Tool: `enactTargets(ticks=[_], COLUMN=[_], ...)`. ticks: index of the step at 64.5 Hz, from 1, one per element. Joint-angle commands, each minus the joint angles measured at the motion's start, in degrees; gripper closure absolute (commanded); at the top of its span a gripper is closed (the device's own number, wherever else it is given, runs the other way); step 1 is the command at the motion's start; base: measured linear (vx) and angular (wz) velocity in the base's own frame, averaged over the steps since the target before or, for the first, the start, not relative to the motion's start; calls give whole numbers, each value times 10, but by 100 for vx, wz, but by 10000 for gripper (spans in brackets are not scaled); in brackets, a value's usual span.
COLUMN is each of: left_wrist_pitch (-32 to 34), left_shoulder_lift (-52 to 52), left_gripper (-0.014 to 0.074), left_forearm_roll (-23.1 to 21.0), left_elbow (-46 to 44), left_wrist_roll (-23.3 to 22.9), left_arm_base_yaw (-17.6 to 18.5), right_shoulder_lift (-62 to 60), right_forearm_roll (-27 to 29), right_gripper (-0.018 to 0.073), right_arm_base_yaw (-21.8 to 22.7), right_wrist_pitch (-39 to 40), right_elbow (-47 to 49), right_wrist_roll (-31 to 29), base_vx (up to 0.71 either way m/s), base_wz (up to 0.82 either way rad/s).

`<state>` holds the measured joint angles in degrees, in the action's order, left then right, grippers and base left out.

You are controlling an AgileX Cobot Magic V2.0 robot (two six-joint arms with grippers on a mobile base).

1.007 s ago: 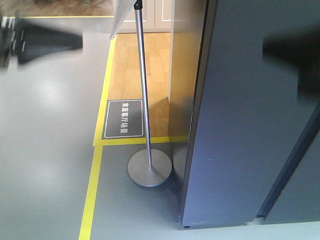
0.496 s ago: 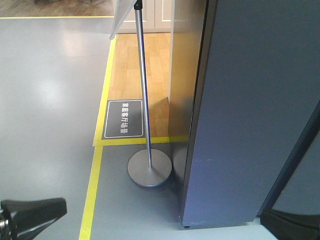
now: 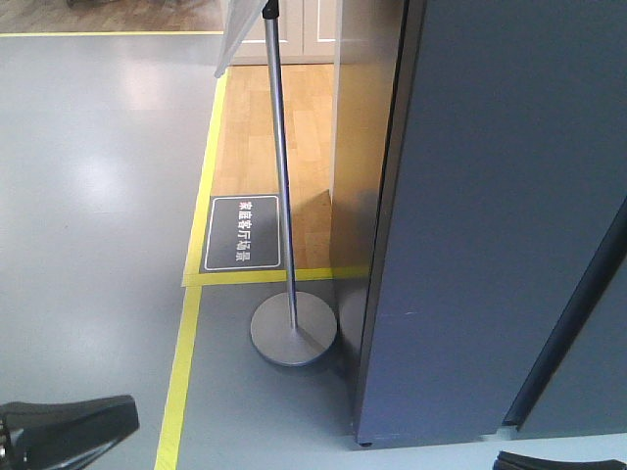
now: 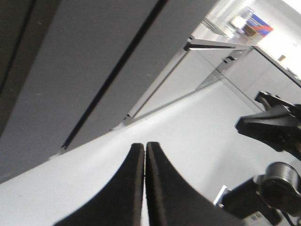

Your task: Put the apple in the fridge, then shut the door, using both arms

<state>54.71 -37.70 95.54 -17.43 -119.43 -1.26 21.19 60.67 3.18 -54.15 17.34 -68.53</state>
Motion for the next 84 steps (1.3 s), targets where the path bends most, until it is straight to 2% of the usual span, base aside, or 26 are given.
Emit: enactTargets(ticks=[1, 10, 15, 19, 32, 40, 48, 51, 54, 57, 59, 63, 64, 67, 73, 80, 84], left_wrist_pitch=[26, 35, 32, 32, 12, 10, 1, -10, -30, -50, -65, -92, -100, -121, -177, -261, -300], left_shoulder_lift=[0, 0, 0, 0, -1, -1, -1, -1, -1, -1, -1, -1, -1, -1, 2, 26, 52], left_gripper=[604, 604, 604, 604, 604, 604, 603, 604, 604, 604, 604, 604, 604, 604, 604, 604, 604], left_forearm_roll=[-43, -43, -71, -122, -354, -447, -494, -492, -492, -493, -498, -532, -549, -592, -730, -859, -902], left_elbow=[-14, -14, -14, -14, -14, -14, -14, -14, -14, -13, -10, 0, 5, 20, 55, 89, 106], left_wrist_roll=[1, 2, 0, 0, 1, 1, 13, 53, 130, 213, 285, 418, 459, 539, 709, 838, 905], left_arm_base_yaw=[-1, -1, -1, -1, -1, -1, -1, 0, 1, 5, 8, 14, 15, 20, 20, 20, 20], right_shoulder_lift=[4, 4, 4, 4, 4, 4, 4, 4, 4, 4, 4, 4, 4, 4, 4, 4, 4], right_forearm_roll=[30, 30, 30, 30, 30, 30, 30, 30, 30, 30, 30, 30, 30, 30, 30, 30, 30], right_gripper=[563, 563, 563, 563, 563, 563, 563, 563, 563, 563, 563, 563, 563, 563, 563, 563, 563], right_arm_base_yaw=[1, 1, 1, 1, 1, 1, 1, 1, 1, 1, 1, 1, 1, 1, 1, 1, 1], right_wrist_pitch=[8, 8, 8, 8, 8, 8, 8, 8, 8, 8, 8, 8, 8, 8, 8, 8, 8], right_elbow=[15, 15, 15, 15, 15, 15, 15, 15, 15, 15, 15, 15, 15, 15, 15, 15, 15], right_wrist_roll=[-5, -5, -5, -5, -5, -5, -5, -5, -5, -5, -5, -5, -5, -5, -5, -5, -5], base_vx=[0, 0, 0, 0, 0, 0, 0, 0, 0, 0, 0, 0, 0, 0, 0, 0, 0], base_wz=[0, 0, 0, 0, 0, 0, 0, 0, 0, 0, 0, 0, 0, 0, 0, 0, 0])
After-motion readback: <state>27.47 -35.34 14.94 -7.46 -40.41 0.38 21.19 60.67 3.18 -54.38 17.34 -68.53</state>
